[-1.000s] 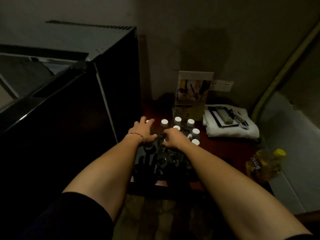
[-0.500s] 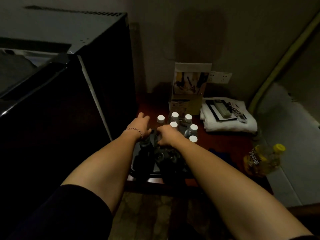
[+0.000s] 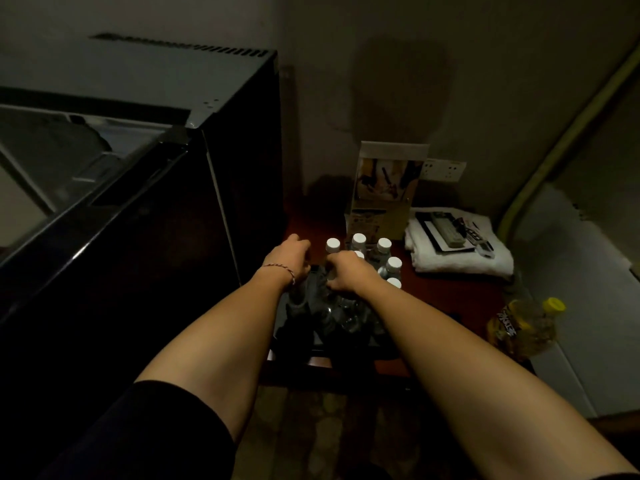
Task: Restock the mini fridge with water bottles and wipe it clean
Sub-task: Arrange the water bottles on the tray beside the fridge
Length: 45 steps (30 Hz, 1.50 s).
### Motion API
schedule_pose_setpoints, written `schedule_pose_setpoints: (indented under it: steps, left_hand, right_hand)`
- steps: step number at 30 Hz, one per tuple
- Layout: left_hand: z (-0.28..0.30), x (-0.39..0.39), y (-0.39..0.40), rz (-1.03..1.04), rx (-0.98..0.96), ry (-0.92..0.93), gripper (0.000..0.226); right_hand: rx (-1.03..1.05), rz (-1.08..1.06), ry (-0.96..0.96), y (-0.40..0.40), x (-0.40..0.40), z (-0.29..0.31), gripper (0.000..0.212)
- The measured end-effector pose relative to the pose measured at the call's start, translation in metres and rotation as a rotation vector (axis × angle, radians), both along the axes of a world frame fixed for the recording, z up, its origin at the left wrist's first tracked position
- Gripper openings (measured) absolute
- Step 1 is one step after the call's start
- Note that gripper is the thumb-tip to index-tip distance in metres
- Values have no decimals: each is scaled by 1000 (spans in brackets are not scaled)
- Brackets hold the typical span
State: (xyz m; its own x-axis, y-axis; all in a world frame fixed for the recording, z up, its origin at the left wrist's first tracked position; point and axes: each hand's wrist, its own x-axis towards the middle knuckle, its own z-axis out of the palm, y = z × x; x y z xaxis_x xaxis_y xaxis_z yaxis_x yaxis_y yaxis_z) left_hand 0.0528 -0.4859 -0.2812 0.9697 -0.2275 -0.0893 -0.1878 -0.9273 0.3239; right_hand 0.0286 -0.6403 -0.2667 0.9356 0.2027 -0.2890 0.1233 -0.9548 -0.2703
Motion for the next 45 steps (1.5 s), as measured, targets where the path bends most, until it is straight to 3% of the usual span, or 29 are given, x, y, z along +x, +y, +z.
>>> schedule_pose_setpoints:
  steps: [8,16,29,41,45]
  left_hand:
    - [29,-30,6,-15,5,-17,27]
    - [58,-71,9,-64,-29,-41,19]
    - [79,-184,10,-138,-75,-58,23]
    - [95,-337,21,68,-74,-148,27]
    - [85,-397,43,140,-97,-137,21]
  right_hand:
    - [52,-54,-32,4,-26,29,30]
    - [147,-115,-126,6,-64,61,22]
    - [144,-174,-123,-1,-179,84,21]
    - [196,-11,-120,11,-293,97,17]
    - [109,115,-127,34,-335,92,21]
